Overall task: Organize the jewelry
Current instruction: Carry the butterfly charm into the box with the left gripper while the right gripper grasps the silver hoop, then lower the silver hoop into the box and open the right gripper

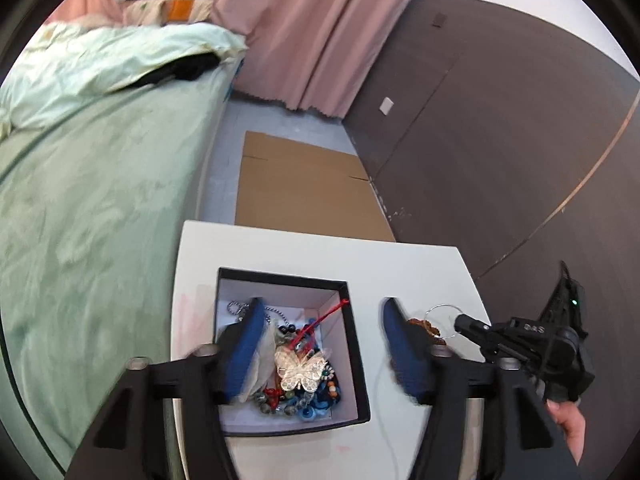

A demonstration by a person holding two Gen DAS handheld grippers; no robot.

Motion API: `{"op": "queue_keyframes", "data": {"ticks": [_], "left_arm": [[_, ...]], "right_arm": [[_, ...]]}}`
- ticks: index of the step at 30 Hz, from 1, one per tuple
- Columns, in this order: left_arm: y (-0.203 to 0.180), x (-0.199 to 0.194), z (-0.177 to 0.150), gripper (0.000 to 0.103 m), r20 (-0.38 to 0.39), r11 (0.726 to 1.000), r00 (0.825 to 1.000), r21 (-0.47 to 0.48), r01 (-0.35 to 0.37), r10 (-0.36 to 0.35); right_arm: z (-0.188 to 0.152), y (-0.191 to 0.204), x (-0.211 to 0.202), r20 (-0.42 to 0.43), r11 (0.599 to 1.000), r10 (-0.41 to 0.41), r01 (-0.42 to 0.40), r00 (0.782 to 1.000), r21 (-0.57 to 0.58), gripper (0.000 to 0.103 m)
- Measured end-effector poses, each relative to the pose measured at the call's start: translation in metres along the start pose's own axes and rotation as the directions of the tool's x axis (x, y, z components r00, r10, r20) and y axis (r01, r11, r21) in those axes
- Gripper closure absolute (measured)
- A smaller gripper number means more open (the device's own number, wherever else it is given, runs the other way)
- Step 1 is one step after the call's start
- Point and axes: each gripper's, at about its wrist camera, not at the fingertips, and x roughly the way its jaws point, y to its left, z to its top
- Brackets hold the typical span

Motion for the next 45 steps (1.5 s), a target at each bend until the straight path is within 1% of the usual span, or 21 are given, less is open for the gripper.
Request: {"op": "queue_keyframes", "data": {"ticks": [1, 4, 7, 10, 13, 18, 22, 26, 31, 35, 40, 45], "left_arm": [[0.001, -0.003, -0.001, 0.025, 0.011, 1.0, 1.0, -0.008, -0.002, 0.002], [0.004, -0.016, -0.003, 0.021, 0.043, 1.0, 0.999, -0.019, -0.005, 0.006], [0.006, -0.024, -0.005, 0.021, 0.052, 1.0, 0.999, -0.02, -0.014, 0.015], [0.01, -0.032, -0.006, 0.02, 0.062, 1.0, 0.998, -0.025, -0.018, 0.02], [0.014, -0.041, -0.007, 0.02, 0.081, 0.999, 0.996, -0.033, -0.02, 0.022], [0.023, -0.051, -0.005, 0.02, 0.097, 0.998, 0.995, -0.054, -0.018, 0.023], [0.033, -0.059, -0.002, 0.02, 0.113, 0.996, 0.993, -0.084, -0.014, 0.024], [0.043, -0.068, 0.002, 0.02, 0.141, 0.993, 0.99, -0.117, -0.003, 0.02], [0.052, -0.075, 0.007, 0.02, 0.166, 0.989, 0.986, -0.146, 0.01, 0.014], [0.058, -0.074, 0.011, 0.02, 0.171, 0.986, 0.985, -0.167, 0.02, 0.009], [0.061, -0.071, 0.014, 0.02, 0.173, 0.984, 0.985, -0.176, 0.025, 0.006], [0.063, -0.067, 0.016, 0.02, 0.17, 0.983, 0.985, -0.18, 0.026, 0.005]], "right_arm": [[-0.003, 0.005, -0.002, 0.001, 1.0, 0.015, -0.015, 1.0, -0.021, 0.101], [-0.011, 0.02, -0.003, -0.003, 0.996, 0.051, -0.051, 0.999, -0.074, 0.101], [-0.021, 0.038, -0.005, -0.012, 0.985, 0.101, -0.102, 0.995, -0.143, 0.101], [-0.033, 0.061, -0.004, -0.029, 0.964, 0.159, -0.162, 0.987, -0.211, 0.101], [-0.047, 0.077, 0.001, -0.062, 0.943, 0.215, -0.224, 0.975, -0.246, 0.101], [-0.067, 0.096, 0.019, -0.133, 0.916, 0.268, -0.295, 0.954, -0.272, 0.101], [-0.082, 0.109, 0.036, -0.174, 0.906, 0.271, -0.312, 0.947, -0.287, 0.101], [-0.092, 0.116, 0.055, -0.212, 0.903, 0.254, -0.31, 0.944, -0.298, 0.101], [-0.1, 0.12, 0.071, -0.245, 0.899, 0.229, -0.301, 0.942, -0.318, 0.101], [-0.103, 0.121, 0.085, -0.272, 0.897, 0.205, -0.292, 0.94, -0.331, 0.101], [-0.108, 0.122, 0.096, -0.292, 0.897, 0.172, -0.273, 0.941, -0.349, 0.101], [-0.109, 0.124, 0.102, -0.302, 0.896, 0.113, -0.228, 0.946, -0.38, 0.101]]}}
